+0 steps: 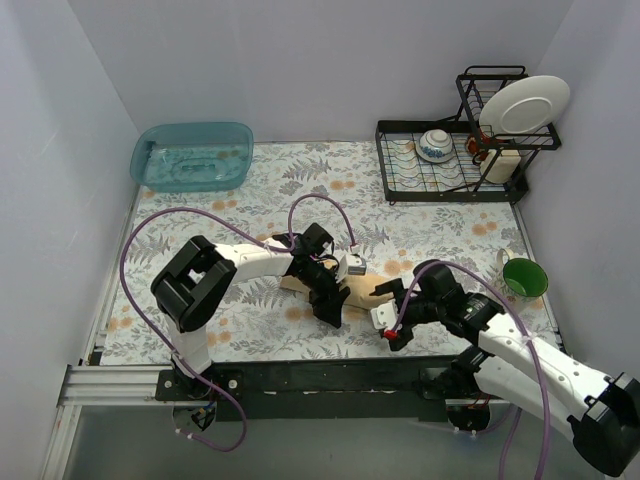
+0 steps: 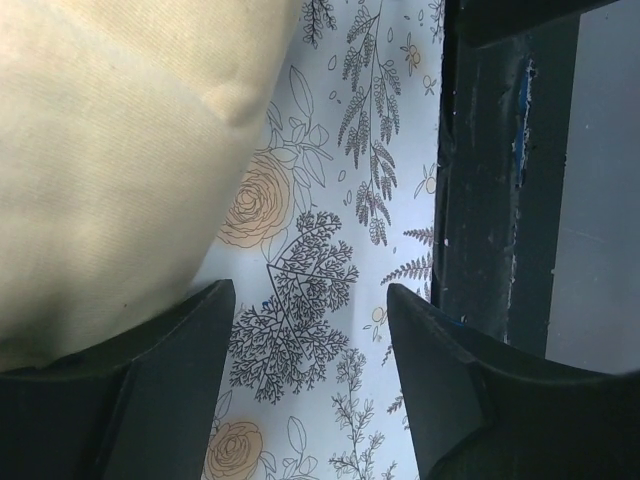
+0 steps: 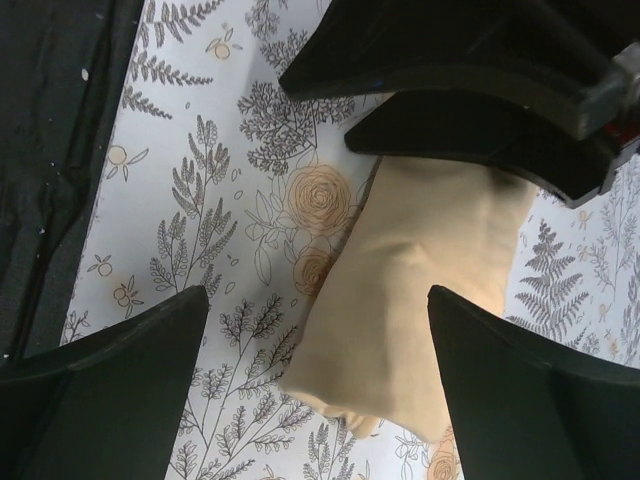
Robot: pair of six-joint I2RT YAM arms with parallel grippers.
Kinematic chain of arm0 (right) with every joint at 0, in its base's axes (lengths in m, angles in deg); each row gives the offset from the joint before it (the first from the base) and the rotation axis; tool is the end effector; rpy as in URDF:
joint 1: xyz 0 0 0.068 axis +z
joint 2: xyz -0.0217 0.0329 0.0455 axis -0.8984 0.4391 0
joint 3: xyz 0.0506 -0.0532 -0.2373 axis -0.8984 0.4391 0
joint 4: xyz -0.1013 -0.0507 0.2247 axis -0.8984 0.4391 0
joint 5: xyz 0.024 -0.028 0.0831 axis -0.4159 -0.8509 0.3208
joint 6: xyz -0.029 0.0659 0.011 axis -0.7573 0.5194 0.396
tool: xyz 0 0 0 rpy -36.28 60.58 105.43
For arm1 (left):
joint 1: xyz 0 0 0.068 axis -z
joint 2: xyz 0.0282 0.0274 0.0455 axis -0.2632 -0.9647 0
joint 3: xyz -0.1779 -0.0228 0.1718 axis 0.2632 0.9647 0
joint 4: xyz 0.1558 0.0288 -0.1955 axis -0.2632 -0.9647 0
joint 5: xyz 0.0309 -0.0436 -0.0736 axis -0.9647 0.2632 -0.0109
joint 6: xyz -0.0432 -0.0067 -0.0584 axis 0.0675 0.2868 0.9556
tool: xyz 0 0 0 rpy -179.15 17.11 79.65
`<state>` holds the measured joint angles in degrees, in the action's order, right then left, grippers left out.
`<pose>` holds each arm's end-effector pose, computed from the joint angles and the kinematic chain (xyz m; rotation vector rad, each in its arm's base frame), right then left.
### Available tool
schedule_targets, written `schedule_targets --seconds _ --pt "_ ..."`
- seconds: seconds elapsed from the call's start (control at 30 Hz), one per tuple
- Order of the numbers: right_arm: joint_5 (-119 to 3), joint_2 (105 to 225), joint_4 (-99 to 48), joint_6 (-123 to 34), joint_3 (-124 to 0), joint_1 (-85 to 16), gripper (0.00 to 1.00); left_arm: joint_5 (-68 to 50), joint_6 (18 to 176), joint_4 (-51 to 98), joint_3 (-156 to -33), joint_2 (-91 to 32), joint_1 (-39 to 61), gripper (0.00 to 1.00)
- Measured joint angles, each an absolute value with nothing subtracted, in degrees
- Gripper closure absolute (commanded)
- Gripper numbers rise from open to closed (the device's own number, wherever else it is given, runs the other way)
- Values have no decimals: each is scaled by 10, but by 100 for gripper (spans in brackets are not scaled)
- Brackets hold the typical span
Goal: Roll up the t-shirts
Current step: Roll the T-shirt to the center of the board.
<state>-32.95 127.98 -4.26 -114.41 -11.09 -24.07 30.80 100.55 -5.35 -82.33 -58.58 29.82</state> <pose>0.1203 0.1427 0.1757 -1.8812 1.1275 0.4177 0.1989 -0.2634 0.1145 -0.8885 -2.5676 1.2688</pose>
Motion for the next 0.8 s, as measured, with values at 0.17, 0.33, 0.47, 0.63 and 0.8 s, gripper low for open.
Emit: schedule_targets --seconds 0.17,0.33,0.47,0.63,0.8 --pt "-371 1292 -98 -1144 -76 -226 4 321 1007 -60 -828 -593 294 38" --pt "-410 1293 -146 -1144 -51 -212 5 343 1010 -68 -839 -608 284 38" --pt "-428 1309 -178 -1142 -37 -210 6 362 1010 -85 -858 -629 274 38" --pt "-447 1337 -215 -1138 -24 -210 14 376 1005 -92 -862 -637 268 38" --pt "-475 1377 -256 -1124 -23 -210 26 391 999 -117 -883 -656 263 39"
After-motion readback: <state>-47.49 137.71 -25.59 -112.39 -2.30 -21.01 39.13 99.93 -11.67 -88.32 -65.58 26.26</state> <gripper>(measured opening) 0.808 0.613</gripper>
